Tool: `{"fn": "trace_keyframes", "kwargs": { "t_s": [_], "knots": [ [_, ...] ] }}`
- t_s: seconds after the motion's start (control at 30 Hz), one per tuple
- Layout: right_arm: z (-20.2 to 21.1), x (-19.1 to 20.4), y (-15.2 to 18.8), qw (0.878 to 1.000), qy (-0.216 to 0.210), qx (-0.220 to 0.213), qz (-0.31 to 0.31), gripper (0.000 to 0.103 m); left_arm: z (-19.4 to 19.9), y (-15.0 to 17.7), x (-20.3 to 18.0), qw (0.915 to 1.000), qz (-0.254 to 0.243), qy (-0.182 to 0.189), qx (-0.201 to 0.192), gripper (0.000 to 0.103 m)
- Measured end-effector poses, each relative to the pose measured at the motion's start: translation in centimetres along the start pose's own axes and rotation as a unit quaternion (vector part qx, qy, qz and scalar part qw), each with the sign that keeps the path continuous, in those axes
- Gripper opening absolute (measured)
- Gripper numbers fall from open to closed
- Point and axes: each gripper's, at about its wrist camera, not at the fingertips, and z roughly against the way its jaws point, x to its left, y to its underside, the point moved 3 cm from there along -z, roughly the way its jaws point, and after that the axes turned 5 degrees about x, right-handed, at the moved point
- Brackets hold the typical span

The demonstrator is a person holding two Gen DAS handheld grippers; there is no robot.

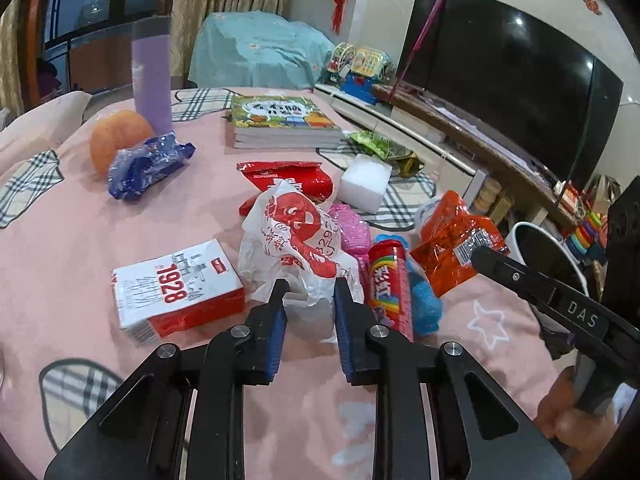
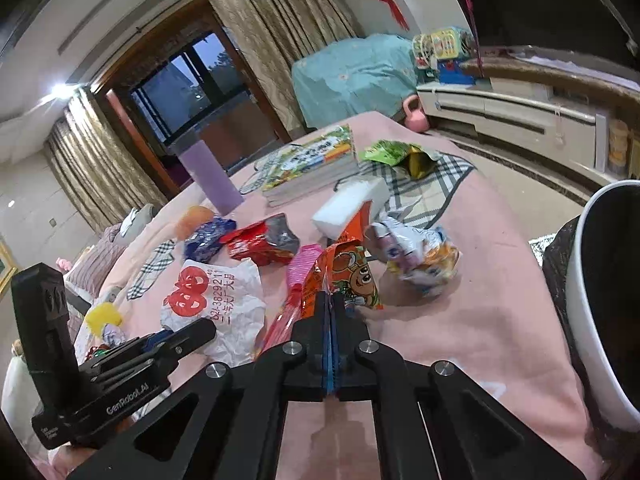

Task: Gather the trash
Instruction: 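Grasp the white plastic bag with the left gripper while the right grasps an orange wrapper, then carry the bag and wrapper over the bin and release both into it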

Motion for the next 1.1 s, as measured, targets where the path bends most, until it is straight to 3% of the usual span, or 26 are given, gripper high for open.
{"fn": "trace_keyframes", "kwargs": {
  "t_s": [0.27, 0.6, 1.1],
  "knots": [
    [3.6, 0.9, 1.4, 1.000, -0.016, -0.017, 0.010, 0.001, 3.3, 0.9, -1.9, 0.9994, -0.014, 0.024, -0.021, 0.021],
    [7.9, -0.8, 3.5, 0.999, -0.002, -0.039, -0.003, 0.001, 5.2, 2.5, -5.9, 0.9968, -0.052, 0.056, -0.024, 0.021],
    [12.8, -5.5, 6.2, 0.996, 0.043, -0.073, -0.042, 0.001, 4.5, 5.3, -12.6, 0.9887, -0.111, 0.101, 0.000, 0.021]
  ]
}}
